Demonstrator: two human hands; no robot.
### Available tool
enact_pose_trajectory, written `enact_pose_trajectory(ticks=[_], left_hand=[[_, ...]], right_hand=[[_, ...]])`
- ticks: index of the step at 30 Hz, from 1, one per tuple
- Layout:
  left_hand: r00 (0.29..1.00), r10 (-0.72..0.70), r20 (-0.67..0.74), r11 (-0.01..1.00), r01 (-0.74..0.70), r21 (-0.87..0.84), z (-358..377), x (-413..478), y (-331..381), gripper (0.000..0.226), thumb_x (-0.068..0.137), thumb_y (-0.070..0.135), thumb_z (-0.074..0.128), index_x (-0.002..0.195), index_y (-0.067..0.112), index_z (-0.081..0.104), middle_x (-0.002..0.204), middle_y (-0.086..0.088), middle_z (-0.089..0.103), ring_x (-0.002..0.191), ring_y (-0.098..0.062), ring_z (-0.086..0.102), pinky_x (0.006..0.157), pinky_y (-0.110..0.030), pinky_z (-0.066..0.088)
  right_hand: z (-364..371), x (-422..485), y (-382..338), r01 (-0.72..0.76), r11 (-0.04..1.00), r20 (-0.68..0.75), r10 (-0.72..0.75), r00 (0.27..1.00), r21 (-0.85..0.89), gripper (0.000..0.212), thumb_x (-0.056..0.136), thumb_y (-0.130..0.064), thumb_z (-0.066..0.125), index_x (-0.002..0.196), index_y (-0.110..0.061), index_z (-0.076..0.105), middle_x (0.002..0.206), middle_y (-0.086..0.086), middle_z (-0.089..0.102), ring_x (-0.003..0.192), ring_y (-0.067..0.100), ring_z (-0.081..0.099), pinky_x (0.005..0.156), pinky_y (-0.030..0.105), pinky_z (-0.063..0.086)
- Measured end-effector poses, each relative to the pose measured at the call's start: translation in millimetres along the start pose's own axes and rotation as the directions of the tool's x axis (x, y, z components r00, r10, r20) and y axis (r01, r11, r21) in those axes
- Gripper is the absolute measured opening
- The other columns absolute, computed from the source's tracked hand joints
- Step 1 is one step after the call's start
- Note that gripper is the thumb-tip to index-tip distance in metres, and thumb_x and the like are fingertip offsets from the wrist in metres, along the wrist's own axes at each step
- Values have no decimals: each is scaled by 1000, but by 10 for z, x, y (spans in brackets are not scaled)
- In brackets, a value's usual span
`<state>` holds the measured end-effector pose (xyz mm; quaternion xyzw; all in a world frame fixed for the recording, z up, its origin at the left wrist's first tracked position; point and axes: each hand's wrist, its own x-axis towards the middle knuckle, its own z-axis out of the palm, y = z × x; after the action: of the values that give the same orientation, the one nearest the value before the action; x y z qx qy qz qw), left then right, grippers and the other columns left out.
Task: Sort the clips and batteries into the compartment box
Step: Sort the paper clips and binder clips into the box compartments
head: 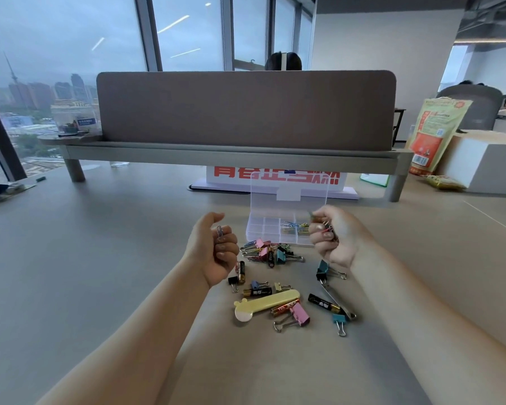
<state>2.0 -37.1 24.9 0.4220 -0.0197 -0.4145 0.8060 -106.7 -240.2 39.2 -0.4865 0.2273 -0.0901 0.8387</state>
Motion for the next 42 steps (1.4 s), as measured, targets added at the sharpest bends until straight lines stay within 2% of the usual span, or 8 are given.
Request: enact_pose_trajectory(ticks=[3,7,21,26,31,36,39,42], left_hand=[[999,3,-41,1000,-2,26,29,20,-22,39,91,22,49,57,20,30,40,8,28,29,-3,29,25,-10,18],[995,31,-96,999,-29,21,61,-3,-40,37,93,18,49,59,17,34,40,5,36,33,-2,43,24,-10,18],[996,-9,-93,1000,9,-7,63,9,-30,25,97,11,37,73,9,45,63,-6,53,29,-2,36,24,-9,22],[979,129,-157,964,-87,249,74,-5,-50,24,99,10,35,96,8,59,55,4,41,33,-3,27,26,-13,18],[918,390,-67,576,-186,796,118,-55,-65,28,97,32,47,90,14,67,60,3,40,45,-9,26,37,-19,23],[860,483,166,63,-223,973,99,-38,-138,19,89,33,61,88,18,72,69,-2,62,57,-11,50,58,-25,43],[864,473,175,-95,-147,985,101,-48,-150,14,85,35,66,91,24,71,77,-2,60,62,-12,52,50,-22,37],[859,474,192,-178,-120,977,110,-58,-156,13,80,37,71,89,27,71,90,-3,65,66,-14,53,46,-21,32]], right_hand=[[-22,7,16,-23,969,36,15,999,248,21,86,-15,33,65,-15,35,48,-4,35,30,3,28,24,12,14],[-43,33,76,-10,950,48,-5,999,312,20,85,-18,33,66,-15,37,52,-2,36,31,5,30,24,14,18],[18,39,96,114,959,-92,-142,986,-258,9,88,3,56,83,-5,53,68,10,53,35,3,42,27,10,21],[16,43,122,107,899,-33,-134,990,-424,15,92,-10,55,83,-3,65,57,0,48,35,2,34,28,11,18],[106,-38,185,187,668,23,-247,969,-720,17,90,-25,62,85,-11,68,47,-12,50,42,5,31,33,13,22],[202,-32,270,267,255,178,-324,929,-929,19,89,-26,64,100,-15,74,95,-5,69,76,2,54,64,15,40],[209,-29,274,246,200,175,-317,932,-949,18,88,-26,63,90,-13,75,93,4,72,82,18,61,73,30,47],[177,-23,259,234,211,155,-333,930,-949,26,89,-31,62,82,-8,72,71,6,65,63,18,54,61,28,43]])
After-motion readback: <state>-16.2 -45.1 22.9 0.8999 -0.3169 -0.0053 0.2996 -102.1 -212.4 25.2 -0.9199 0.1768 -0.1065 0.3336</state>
